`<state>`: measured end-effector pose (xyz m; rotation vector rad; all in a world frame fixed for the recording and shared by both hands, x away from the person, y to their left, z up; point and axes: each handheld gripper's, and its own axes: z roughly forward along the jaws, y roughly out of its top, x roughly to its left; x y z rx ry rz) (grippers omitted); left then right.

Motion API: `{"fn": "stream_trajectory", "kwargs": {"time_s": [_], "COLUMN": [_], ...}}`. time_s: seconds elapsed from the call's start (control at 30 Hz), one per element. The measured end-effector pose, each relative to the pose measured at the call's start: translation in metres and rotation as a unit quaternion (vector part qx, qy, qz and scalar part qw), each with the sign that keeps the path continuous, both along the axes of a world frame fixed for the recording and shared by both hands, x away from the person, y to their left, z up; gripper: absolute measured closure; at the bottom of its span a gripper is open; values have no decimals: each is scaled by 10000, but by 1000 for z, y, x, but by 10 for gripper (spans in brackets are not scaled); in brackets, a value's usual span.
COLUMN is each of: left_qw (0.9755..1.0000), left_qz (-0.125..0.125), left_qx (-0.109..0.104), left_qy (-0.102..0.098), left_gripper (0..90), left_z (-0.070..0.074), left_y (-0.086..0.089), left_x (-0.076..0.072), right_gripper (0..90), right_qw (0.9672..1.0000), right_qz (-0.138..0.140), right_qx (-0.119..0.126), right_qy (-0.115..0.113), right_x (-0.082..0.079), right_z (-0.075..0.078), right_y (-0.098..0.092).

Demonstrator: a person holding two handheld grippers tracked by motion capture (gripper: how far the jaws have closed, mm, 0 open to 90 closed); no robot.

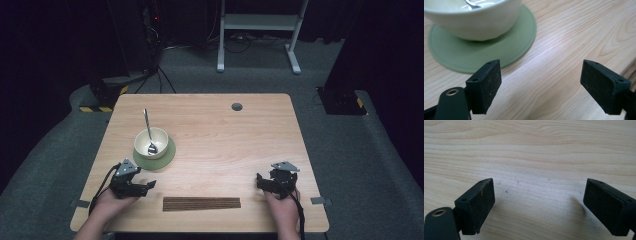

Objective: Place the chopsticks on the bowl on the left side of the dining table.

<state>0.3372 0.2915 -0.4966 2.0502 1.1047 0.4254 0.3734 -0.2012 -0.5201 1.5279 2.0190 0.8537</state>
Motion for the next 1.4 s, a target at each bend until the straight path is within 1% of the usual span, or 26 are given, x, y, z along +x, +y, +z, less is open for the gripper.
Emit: {"fn": "stream_trajectory", "kwargs": {"time_s": [0.1, 0.17, 0.23, 0.27, 0.3, 0.37, 0.4, 0.43, 0.47, 0.5, 0.53, 0.6, 0.67, 0.77, 0.8, 0.83, 0.93, 0.97, 1.03, 1.1, 1.13, 1.17, 1.27, 1.3, 1.37, 1.4], "left_qw": [10000, 9998, 9997, 9997, 9995, 9994, 9992, 9991, 9991, 9989, 9989, 9986, 9985, 9973, 9973, 9967, 9961, 9953, 9938, 9930, 9930, 9925, 9919, 9922, 9919, 9908], "left_qz": [-45, -127, -180, -187, -276, -282, -353, -375, -375, -448, -411, -485, -510, -700, -700, -787, -858, -939, -1084, -1158, -1158, -1196, -1230, -1204, -1233, -1306], "left_qx": [-77, -129, -139, -159, -129, -193, -170, -213, -213, -160, -240, -197, -209, -156, -156, -101, -101, -103, -81, -84, -84, -66, -101, -105, -76, -48], "left_qy": [-31, -16, -7, -1, 7, 21, 26, 60, 60, 37, 55, 80, 67, 124, 124, 163, 180, 196, 211, 206, 206, 232, 304, 300, 310, 343], "left_gripper": [190, 195, 203, 203, 215, 219, 228, 229, 229, 228, 228, 231, 235, 242, 247, 257, 291, 291, 344, 370, 378, 388, 421, 425, 435, 446], "left_z": [2, 3, 3, 3, 3, 2, 2, 2, 2, 2, 2, 2, 1, -2, -2, -3, -4, -4, -5, -6, -6, -6, -6, -7, -7, -8], "left_y": [-5, -14, -16, -19, -20, -25, -26, -29, -29, -31, -33, -35, -37, -43, -43, -46, -49, -51, -54, -55, -55, -55, -55, -56, -57, -57], "left_x": [-1, -3, -3, -4, -4, -5, -6, -7, -7, -8, -9, -9, -10, -10, -10, -11, -12, -13, -14, -14, -14, -13, -13, -13, -13, -13], "right_gripper": [104, 102, 99, 99, 98, 97, 97, 97, 97, 96, 95, 95, 95, 95, 95, 94, 95, 95, 95, 95, 95, 95, 95, 95, 95, 95], "right_qw": [10000, 9999, 10000, 10000, 10000, 10000, 10000, 10000, 10000, 10000, 10000, 10000, 10000, 10000, 10000, 10000, 10000, 10000, 10000, 10000, 10000, 9999, 9999, 9999, 10000, 10000], "right_qz": [14, 7, -14, -14, 18, 19, 14, 21, 21, 22, 21, -11, 4, 25, 25, -3, 6, -1, 5, 1, 1, 65, 51, 46, 34, 13], "right_qx": [-25, -34, -42, -42, -42, -34, -26, -32, -32, -31, -30, -5, -20, -36, -36, -34, -38, -34, -37, -35, -35, -48, -23, -26, -27, -21], "right_qy": [80, 106, 22, 22, 83, 68, 79, 76, 76, 76, 79, 95, 70, 41, 41, -48, -48, -47, -48, -47, -47, 83, 118, 95, 51, 0], "right_x": [0, 0, 2, 2, 1, 2, 2, 2, 2, 2, 2, 2, 2, 3, 3, 4, 4, 4, 4, 4, 4, 3, 3, 3, 3, 4], "right_z": [-1, -1, -3, -3, -2, -3, -3, -3, -3, -3, -3, -3, -3, -3, -3, -4, -4, -4, -4, -4, -4, -2, -2, -2, -3, -4], "right_y": [2, 4, 4, 4, 3, 3, 3, 3, 3, 2, 3, 3, 3, 3, 3, 4, 3, 4, 4, 4, 4, 2, 3, 3, 4, 4]}}
